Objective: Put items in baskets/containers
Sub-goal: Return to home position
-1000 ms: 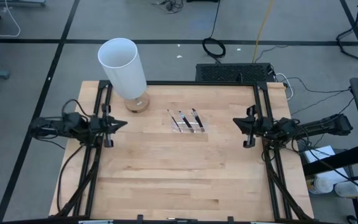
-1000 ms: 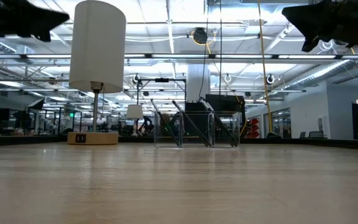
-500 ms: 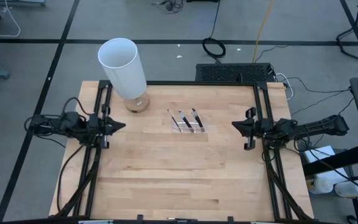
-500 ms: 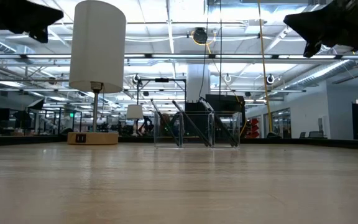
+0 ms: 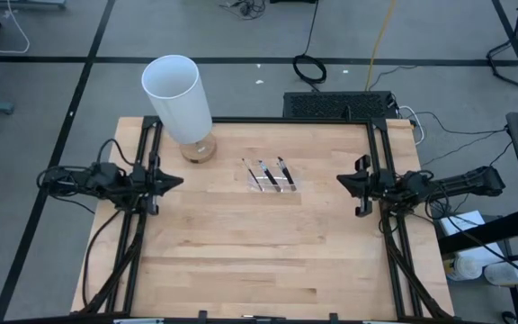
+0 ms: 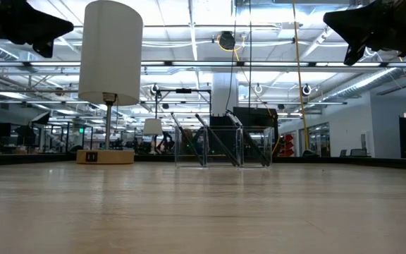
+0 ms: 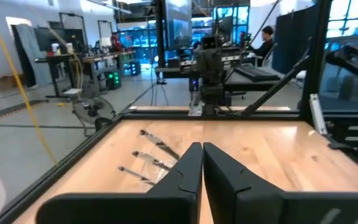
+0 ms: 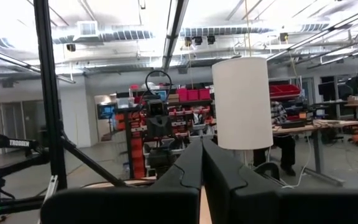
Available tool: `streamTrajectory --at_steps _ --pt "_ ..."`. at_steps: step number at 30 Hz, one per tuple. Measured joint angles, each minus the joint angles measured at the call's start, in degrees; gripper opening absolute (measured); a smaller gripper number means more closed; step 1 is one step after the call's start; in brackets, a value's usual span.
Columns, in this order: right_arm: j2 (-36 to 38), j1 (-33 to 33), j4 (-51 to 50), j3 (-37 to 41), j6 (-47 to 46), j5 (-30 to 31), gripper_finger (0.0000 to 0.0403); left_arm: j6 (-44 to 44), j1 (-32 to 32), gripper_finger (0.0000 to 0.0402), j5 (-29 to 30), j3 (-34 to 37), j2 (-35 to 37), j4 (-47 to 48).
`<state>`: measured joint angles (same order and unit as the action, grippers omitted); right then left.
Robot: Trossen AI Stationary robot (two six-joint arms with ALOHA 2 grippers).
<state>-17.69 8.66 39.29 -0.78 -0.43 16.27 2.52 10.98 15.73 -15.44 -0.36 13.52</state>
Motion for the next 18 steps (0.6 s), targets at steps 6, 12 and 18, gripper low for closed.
streamTrajectory --at_steps 6,12,18 --pt "0.0 0.1 1.3 0.0 0.7 -0.1 0.0 2.4 0.0 0.0005 3.7 0.0 0.0 2.0" --pt "2.2 2.8 1.7 0.0 4.4 -4.1 0.0 2.6 0.0 0.0013 4.8 -0.3 0.1 1.7" --pt "2.2 3.5 1.6 0.0 5.0 -3.8 0.0 3.4 0.0 0.0009 4.3 2.5 0.1 0.4"
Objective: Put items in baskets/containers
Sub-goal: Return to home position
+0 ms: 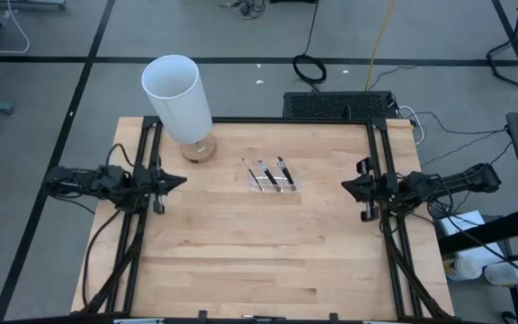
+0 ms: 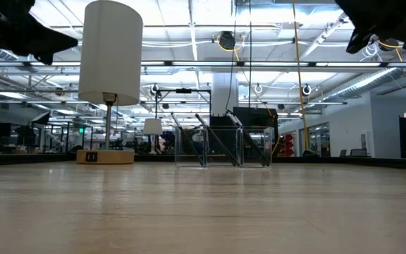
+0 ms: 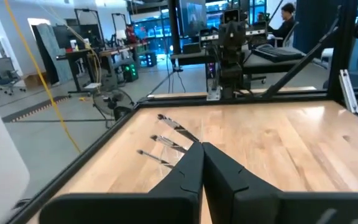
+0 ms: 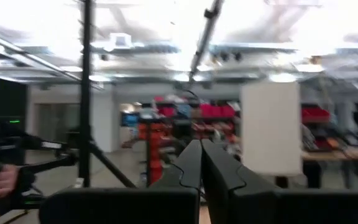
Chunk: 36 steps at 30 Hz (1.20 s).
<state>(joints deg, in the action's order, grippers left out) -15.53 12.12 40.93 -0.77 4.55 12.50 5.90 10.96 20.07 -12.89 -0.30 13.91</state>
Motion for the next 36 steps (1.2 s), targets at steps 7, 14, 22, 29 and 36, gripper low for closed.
streamTrajectory --at_steps 7,14,22,29,36 --pt "-0.7 0.0 -0.9 0.0 -0.8 -2.1 0.0 0.8 0.0 0.0004 2.0 6.8 0.0 -6.6" --pt "-2.1 0.0 -4.8 0.0 -0.8 -0.6 0.0 -2.0 0.0 0.001 3.7 9.4 -0.2 -8.9" --pt "-4.6 0.0 -5.7 0.0 -5.0 -0.6 0.0 -4.6 0.0 0.0032 3.5 9.4 -0.5 -9.1" --pt "-4.7 0.0 -7.7 0.0 -7.3 -0.6 0.0 -3.5 0.0 0.0052 3.4 9.5 -0.5 -9.5" --pt "-4.7 0.0 -7.6 0.0 -7.3 -0.6 0.0 -3.2 0.0 0.0053 3.4 9.5 -0.5 -9.5"
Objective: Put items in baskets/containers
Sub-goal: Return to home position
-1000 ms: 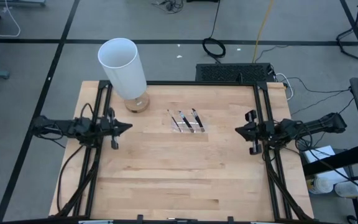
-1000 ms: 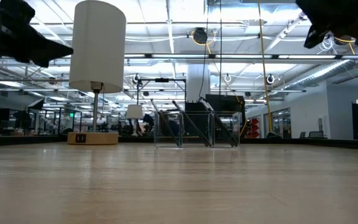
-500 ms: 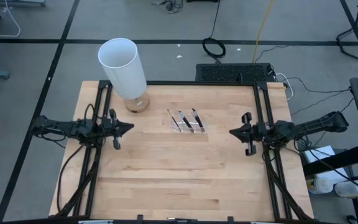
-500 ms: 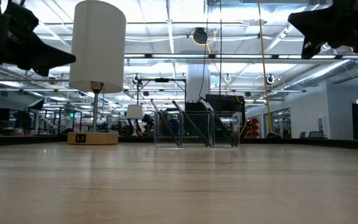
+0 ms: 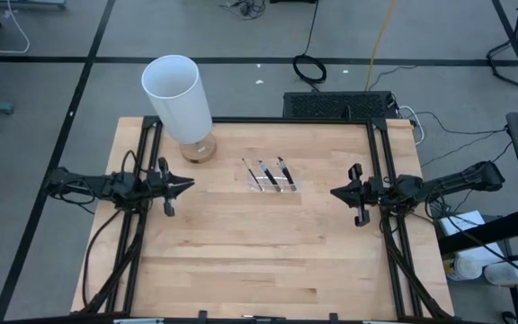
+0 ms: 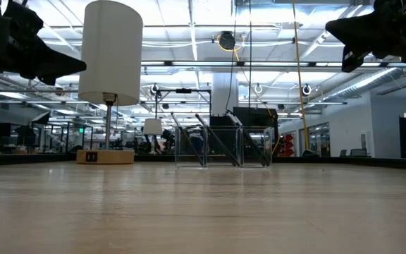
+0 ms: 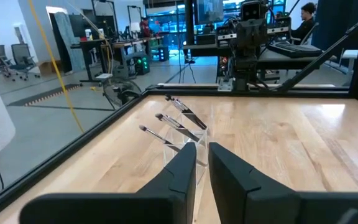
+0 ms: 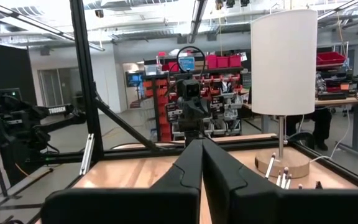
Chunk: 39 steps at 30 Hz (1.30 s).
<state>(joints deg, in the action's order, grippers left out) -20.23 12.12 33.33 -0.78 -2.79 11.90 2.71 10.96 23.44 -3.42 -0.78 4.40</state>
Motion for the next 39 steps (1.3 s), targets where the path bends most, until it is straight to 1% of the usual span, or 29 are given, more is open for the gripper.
streamTrajectory --at_steps 39 --pt "0.0 0.0 0.0 0.0 0.0 0.0 0.0 0.0 0.0 0.0053 0.0 0.0 0.0 0.0"
